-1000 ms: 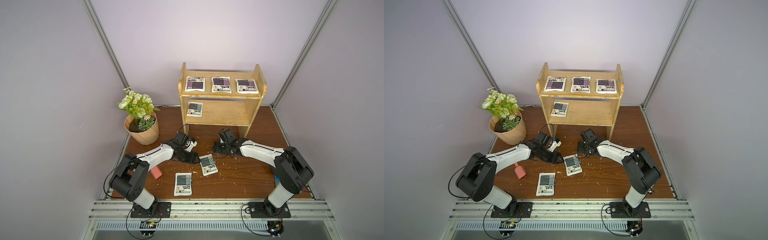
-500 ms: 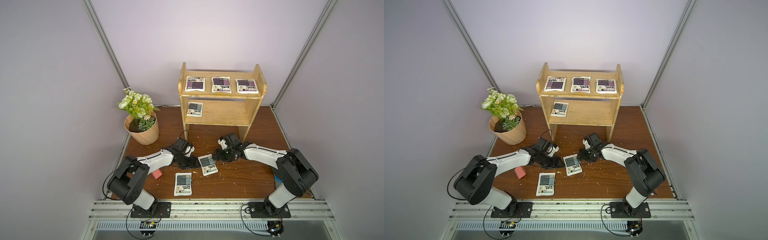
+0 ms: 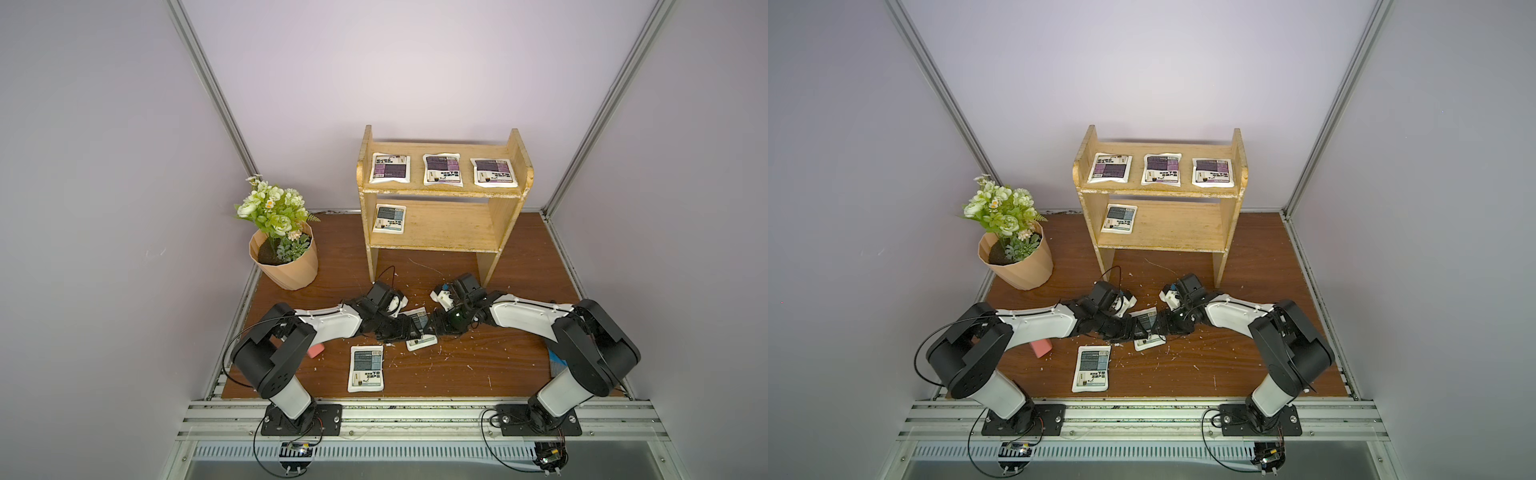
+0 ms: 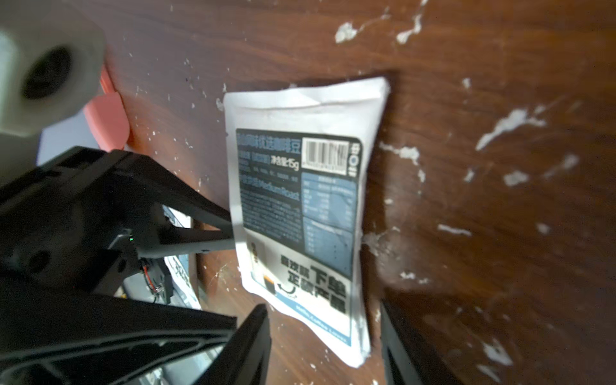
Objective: Place the bagged coffee beans on the shelf by color
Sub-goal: Pick up the bagged coffee beans at the center of the board.
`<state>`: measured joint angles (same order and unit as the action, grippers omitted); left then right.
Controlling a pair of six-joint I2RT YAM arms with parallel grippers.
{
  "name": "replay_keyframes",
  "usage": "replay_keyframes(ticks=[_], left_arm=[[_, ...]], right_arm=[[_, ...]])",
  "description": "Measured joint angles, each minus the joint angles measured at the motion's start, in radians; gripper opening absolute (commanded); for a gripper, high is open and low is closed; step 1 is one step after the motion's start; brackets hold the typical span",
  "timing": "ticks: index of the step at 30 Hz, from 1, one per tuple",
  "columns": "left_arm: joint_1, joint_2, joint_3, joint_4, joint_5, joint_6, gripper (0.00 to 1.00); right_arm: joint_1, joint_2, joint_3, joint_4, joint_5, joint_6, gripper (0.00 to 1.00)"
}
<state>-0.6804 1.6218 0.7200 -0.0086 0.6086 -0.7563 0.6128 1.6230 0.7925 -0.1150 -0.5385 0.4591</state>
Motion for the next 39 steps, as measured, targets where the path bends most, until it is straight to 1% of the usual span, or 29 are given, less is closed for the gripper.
replay_keyframes(ticks=[4, 10, 11, 14, 18, 23, 26, 30, 34, 36, 39], left_arm=[[0.0, 0.008, -0.013, 0.036, -0.01, -0.027, 0.4], [0.0, 0.024, -0.031, 0.068, -0.035, -0.055, 0.05], [0.0, 0.025, -0.032, 0.07, -0.04, -0.051, 0.0], [0.0, 0.025, -0.033, 0.076, -0.047, -0.053, 0.0], [-0.001, 0.022, -0.033, 0.073, -0.06, -0.05, 0.0], [-0.001, -0.037, -0.033, 0.047, -0.086, -0.036, 0.0], [0.011, -0.117, -0.034, 0.042, -0.085, -0.037, 0.0], [0.044, -0.252, -0.032, 0.042, -0.042, -0.039, 0.0], [0.056, -0.319, 0.011, 0.016, 0.006, -0.032, 0.0], [0.056, -0.33, 0.039, 0.005, 0.031, -0.029, 0.0], [0.059, -0.335, 0.071, 0.002, 0.064, -0.027, 0.0]], right_arm=[[0.0, 0.023, 0.0, 0.034, -0.056, -0.003, 0.55], [-0.001, 0.029, -0.002, 0.053, -0.073, 0.006, 0.55], [-0.001, 0.029, -0.002, 0.053, -0.073, 0.008, 0.55], [0.0, 0.029, -0.002, 0.055, -0.072, 0.01, 0.57], [0.0, 0.012, -0.008, 0.056, -0.068, 0.008, 0.64], [-0.01, -0.08, -0.057, 0.056, -0.061, 0.008, 0.67], [-0.033, -0.154, -0.085, 0.068, -0.063, 0.013, 0.67], [-0.069, -0.247, -0.096, 0.103, -0.072, 0.03, 0.67], [-0.089, -0.346, -0.095, 0.159, -0.074, 0.05, 0.66], [-0.093, -0.379, -0.091, 0.183, -0.08, 0.063, 0.64], [-0.098, -0.398, -0.072, 0.223, -0.1, 0.09, 0.56]])
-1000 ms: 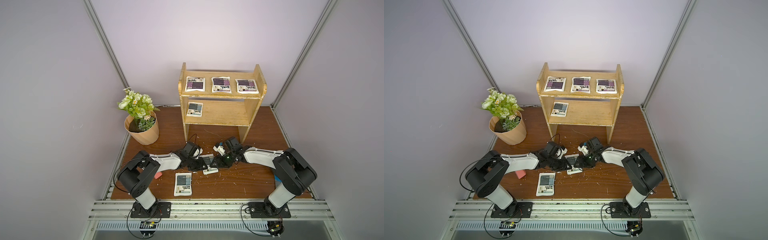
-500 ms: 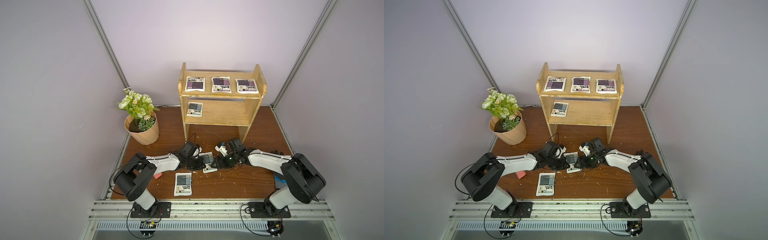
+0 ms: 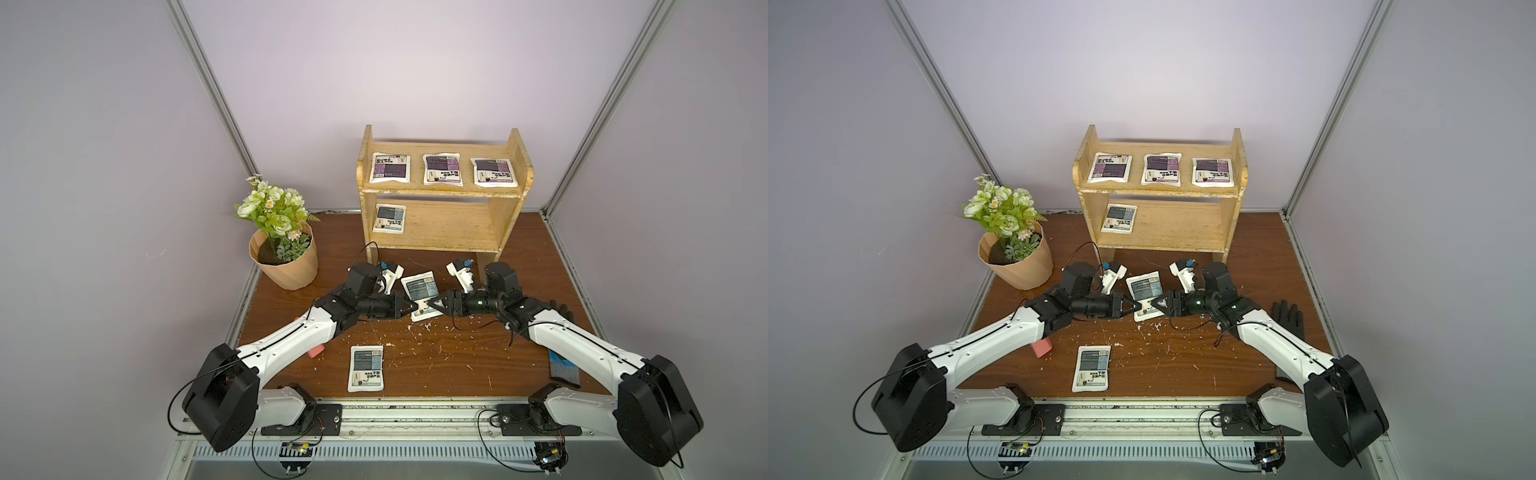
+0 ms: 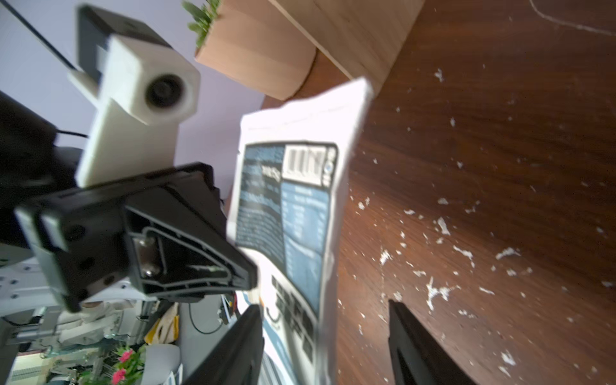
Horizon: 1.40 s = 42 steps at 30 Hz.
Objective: Place the bagged coffee beans on the shelf by color
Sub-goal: Pick up the bagged coffee beans at the center of the board.
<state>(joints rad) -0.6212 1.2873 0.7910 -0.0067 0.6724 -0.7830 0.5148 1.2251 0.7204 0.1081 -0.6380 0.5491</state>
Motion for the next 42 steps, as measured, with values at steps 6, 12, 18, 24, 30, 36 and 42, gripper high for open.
replay_keyframes(ticks=[6, 12, 18, 24, 30, 36, 42], left_arm=[[0.035, -0.011, 0.02, -0.001, 0.025, -0.003, 0.0], [0.063, -0.014, 0.102, -0.016, 0.027, 0.005, 0.0], [0.082, -0.014, 0.16, -0.033, 0.031, 0.023, 0.0], [0.087, -0.014, 0.173, -0.062, 0.044, 0.044, 0.0], [0.091, -0.014, 0.172, -0.064, 0.049, 0.05, 0.0], [0.107, -0.015, 0.162, -0.047, 0.049, 0.039, 0.35], [0.185, -0.063, 0.074, 0.034, 0.004, -0.03, 0.5]], right_arm=[[-0.001, 0.0, 0.06, 0.061, -0.047, 0.056, 0.45], [-0.006, -0.023, 0.078, 0.076, -0.069, 0.072, 0.42], [-0.006, -0.032, 0.091, 0.082, -0.074, 0.087, 0.33], [-0.006, -0.032, 0.091, 0.121, -0.066, 0.123, 0.26], [-0.006, -0.032, 0.091, 0.135, -0.048, 0.142, 0.09], [-0.006, -0.032, 0.092, 0.143, -0.032, 0.144, 0.01], [-0.013, -0.032, 0.107, 0.134, 0.038, 0.136, 0.0]])
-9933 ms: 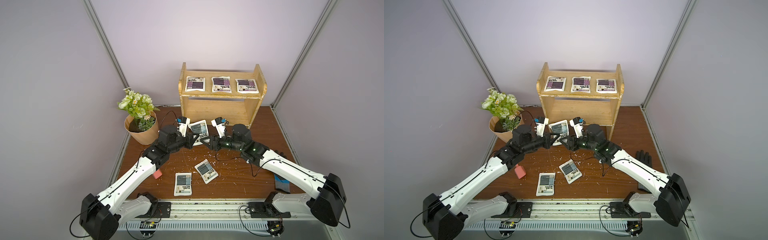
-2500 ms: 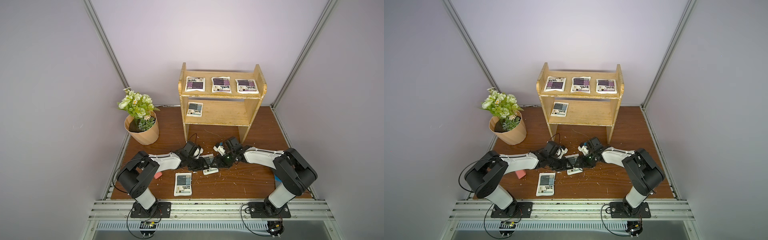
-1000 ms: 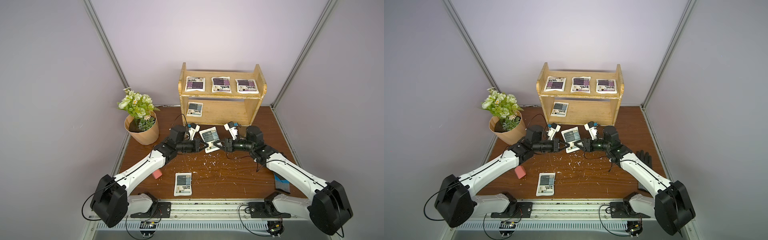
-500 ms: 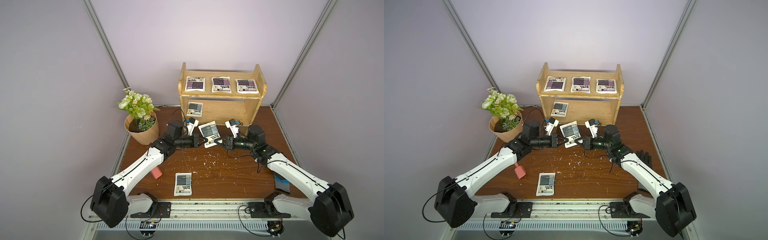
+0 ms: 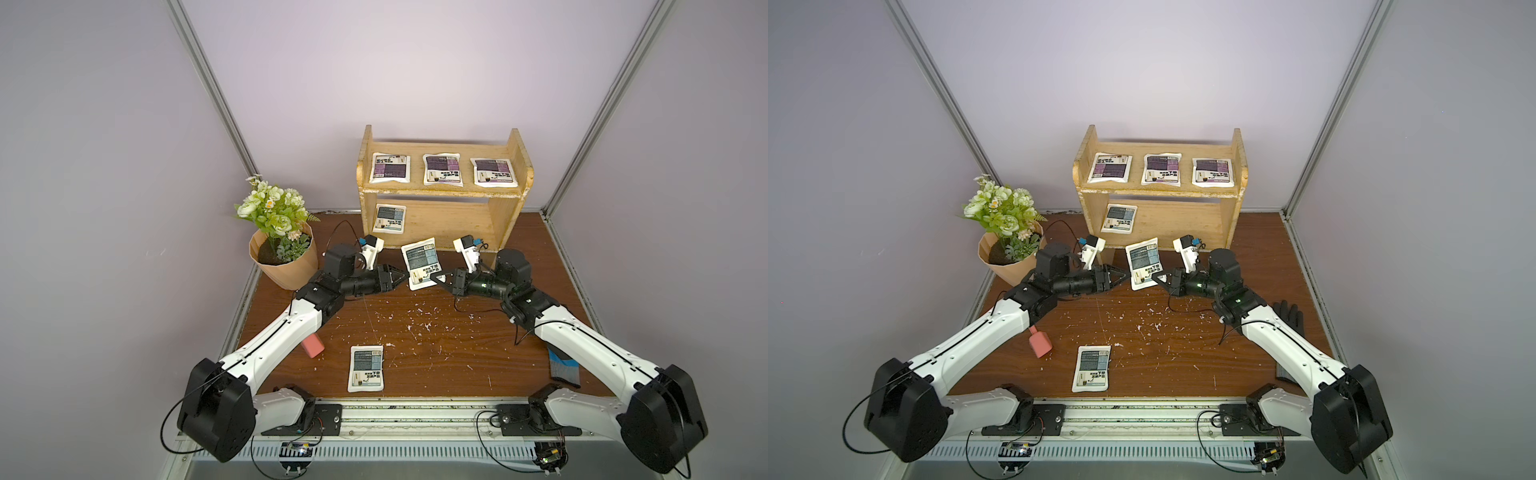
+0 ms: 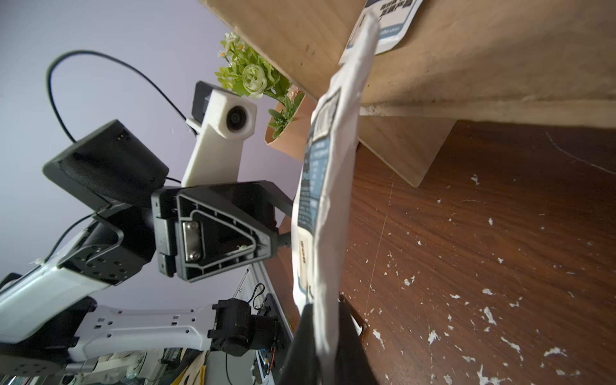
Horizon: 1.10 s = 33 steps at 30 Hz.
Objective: Place the bagged coffee beans on the shelf by color
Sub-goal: Pick up the bagged coffee beans at the center of the board, then place the bagged coffee beans on the shelf.
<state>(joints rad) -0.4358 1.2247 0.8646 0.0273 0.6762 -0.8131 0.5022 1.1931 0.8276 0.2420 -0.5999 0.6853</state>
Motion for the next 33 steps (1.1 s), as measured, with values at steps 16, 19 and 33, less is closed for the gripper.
replay_keyframes(ticks=[16, 19, 33], left_arm=[[0.024, -0.014, -0.065, -0.217, -0.435, 0.035, 0.49], [0.024, -0.014, -0.113, -0.219, -0.465, 0.013, 0.49], [0.024, -0.032, -0.145, -0.23, -0.525, -0.014, 0.48]], right_arm=[[-0.045, 0.217, 0.326, -0.086, 0.3, -0.04, 0.01], [-0.045, 0.284, 0.369, -0.125, 0.335, -0.05, 0.01], [-0.061, 0.426, 0.507, -0.197, 0.408, -0.122, 0.06]])
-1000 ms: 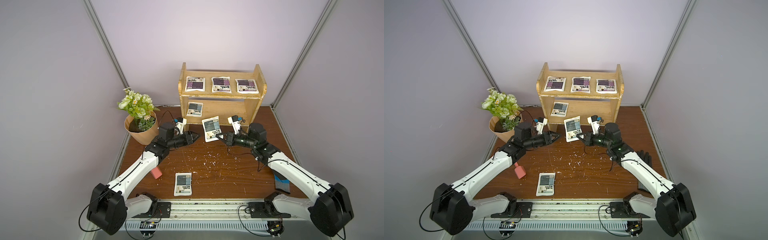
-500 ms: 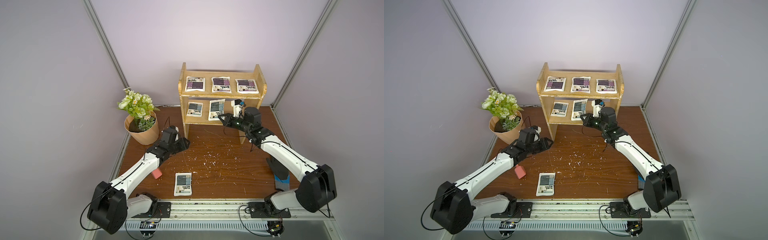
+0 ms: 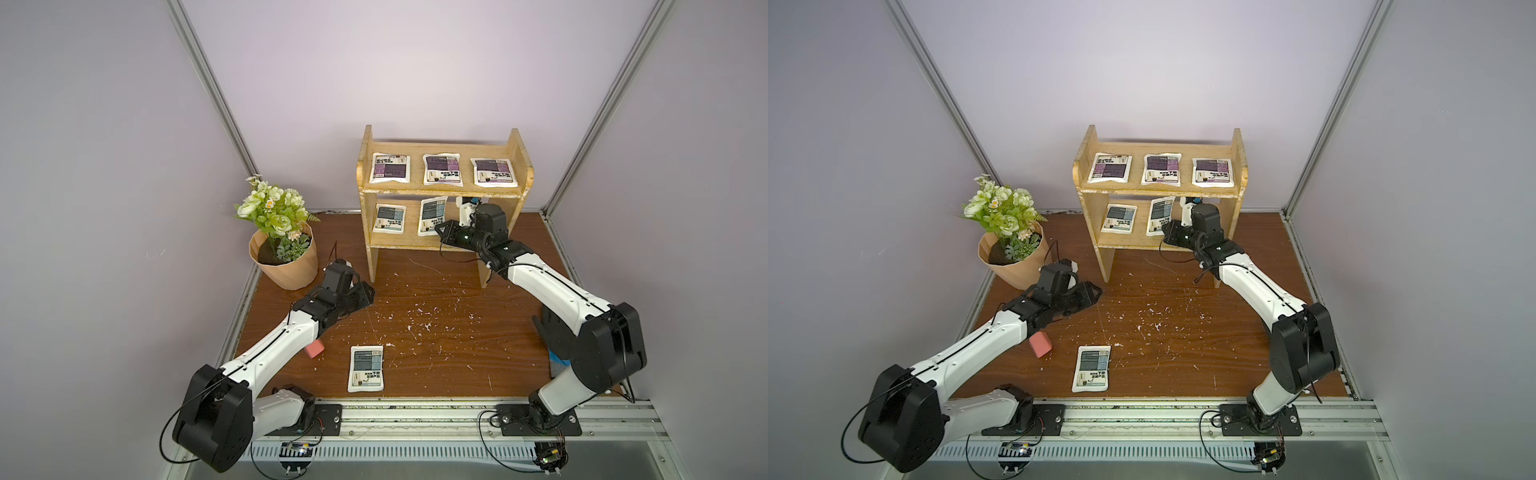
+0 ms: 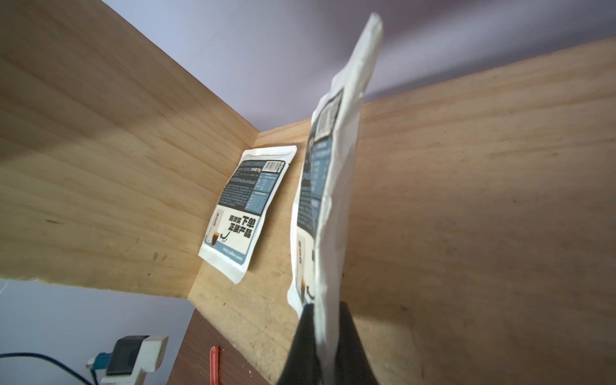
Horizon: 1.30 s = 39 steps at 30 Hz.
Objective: Place the bagged coffee beans on the shelf by color
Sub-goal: Place the bagged coffee beans on the shelf.
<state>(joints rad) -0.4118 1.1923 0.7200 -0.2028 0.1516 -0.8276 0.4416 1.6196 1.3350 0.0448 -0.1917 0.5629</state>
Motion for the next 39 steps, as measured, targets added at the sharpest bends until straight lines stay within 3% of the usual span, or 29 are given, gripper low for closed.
replay_keyframes(ticks=[5, 11, 22, 31, 35, 39], left_arm=[[0.0, 0.0, 0.001, -0.001, 0.0, -0.008, 0.48], [0.0, 0.0, 0.001, -0.002, 0.0, -0.012, 0.48], [0.0, 0.003, 0.001, -0.005, 0.001, -0.011, 0.48], [0.0, 0.003, 0.007, -0.097, -0.014, 0.025, 0.51], [0.0, 0.003, 0.021, -0.149, -0.055, 0.029, 0.51], [0.0, 0.004, 0.041, -0.214, -0.066, 0.035, 0.51]], right_arm=[[-0.005, 0.04, 0.039, -0.019, -0.001, -0.026, 0.13], [-0.005, 0.056, 0.068, -0.065, -0.019, -0.06, 0.37], [-0.005, 0.003, 0.051, -0.13, 0.007, -0.081, 0.63], [-0.005, -0.269, -0.107, -0.215, 0.114, -0.14, 0.61], [0.03, -0.362, -0.179, -0.238, 0.061, -0.175, 0.6], [0.169, -0.319, -0.229, -0.245, -0.053, -0.202, 0.6]])
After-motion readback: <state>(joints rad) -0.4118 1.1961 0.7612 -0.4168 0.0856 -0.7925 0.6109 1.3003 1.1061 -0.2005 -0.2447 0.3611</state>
